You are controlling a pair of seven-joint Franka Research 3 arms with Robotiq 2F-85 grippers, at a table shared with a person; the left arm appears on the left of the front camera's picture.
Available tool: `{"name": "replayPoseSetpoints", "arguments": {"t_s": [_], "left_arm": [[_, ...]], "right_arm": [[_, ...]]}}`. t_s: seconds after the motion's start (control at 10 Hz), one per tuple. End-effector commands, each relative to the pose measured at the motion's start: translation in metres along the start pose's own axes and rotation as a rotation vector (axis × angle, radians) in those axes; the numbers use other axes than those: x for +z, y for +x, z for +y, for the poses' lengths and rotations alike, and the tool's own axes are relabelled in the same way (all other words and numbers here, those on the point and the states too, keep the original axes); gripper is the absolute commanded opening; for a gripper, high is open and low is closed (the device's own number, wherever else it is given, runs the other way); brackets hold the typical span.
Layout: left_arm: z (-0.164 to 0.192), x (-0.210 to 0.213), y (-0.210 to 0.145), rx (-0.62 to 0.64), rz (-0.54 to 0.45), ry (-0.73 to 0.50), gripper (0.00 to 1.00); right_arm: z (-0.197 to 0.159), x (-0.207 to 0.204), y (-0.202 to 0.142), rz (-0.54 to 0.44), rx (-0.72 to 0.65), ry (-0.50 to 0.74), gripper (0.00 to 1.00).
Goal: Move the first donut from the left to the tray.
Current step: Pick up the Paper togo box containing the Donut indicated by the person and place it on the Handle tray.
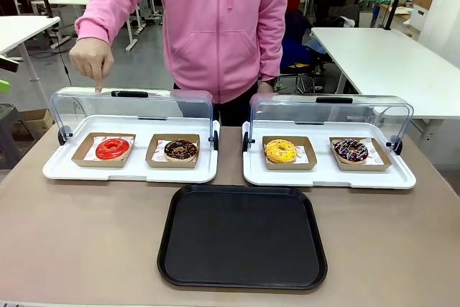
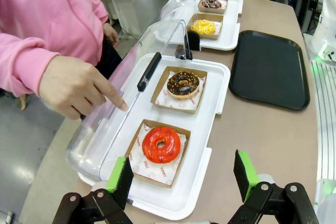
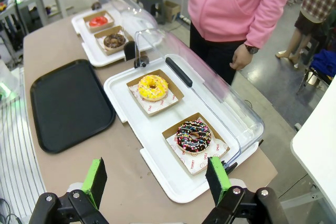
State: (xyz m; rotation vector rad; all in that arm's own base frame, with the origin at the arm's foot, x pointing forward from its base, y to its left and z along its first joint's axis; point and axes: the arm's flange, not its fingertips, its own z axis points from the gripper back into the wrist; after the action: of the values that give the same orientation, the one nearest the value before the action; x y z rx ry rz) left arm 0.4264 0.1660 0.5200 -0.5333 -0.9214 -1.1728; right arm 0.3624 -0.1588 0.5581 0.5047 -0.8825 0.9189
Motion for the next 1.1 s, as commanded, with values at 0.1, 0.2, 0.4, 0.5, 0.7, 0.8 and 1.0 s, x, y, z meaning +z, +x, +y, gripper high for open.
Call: {"name": "replayPoseSetpoints", "arguments": {"t_s": [0.1, 0.2, 0.4, 0.5, 0.7, 0.8, 1.0], "left_arm": [[-0.001, 0.0, 0.001, -0.006, -0.005, -0.005, 1.0], [-0.001, 0.0, 0.001, -0.006, -0.005, -0.005, 1.0], [-0.001, 0.0, 0.001, -0.006, -0.005, -0.005, 1.0], [-0.001, 0.0, 0.001, -0.006, -0.005, -0.005, 1.0], [-0.001, 0.0, 0.001, -0.006, -0.005, -0.005, 1.0], [-0.001, 0.0, 0.001, -0.006, -0.005, -0.005, 1.0], [-0.002, -0.011, 0.009, -0.068, 0.12, -0.029, 1.0]], "right_arm": [[-0.001, -0.001, 0.002, -0.017, 0.017, 0.0, 1.0], [-0.001, -0.001, 0.002, -0.017, 0.017, 0.0, 1.0], [-0.001, -0.001, 0.002, -0.017, 0.017, 0.0, 1.0], [-0.001, -0.001, 0.002, -0.017, 0.017, 0.0, 1.0], [-0.001, -0.001, 0.002, -0.017, 0.017, 0.0, 1.0], [-0.001, -0.001, 0.002, -0.017, 0.017, 0.0, 1.0], [-0.001, -0.001, 0.002, -0.017, 0.017, 0.0, 1.0]]}}
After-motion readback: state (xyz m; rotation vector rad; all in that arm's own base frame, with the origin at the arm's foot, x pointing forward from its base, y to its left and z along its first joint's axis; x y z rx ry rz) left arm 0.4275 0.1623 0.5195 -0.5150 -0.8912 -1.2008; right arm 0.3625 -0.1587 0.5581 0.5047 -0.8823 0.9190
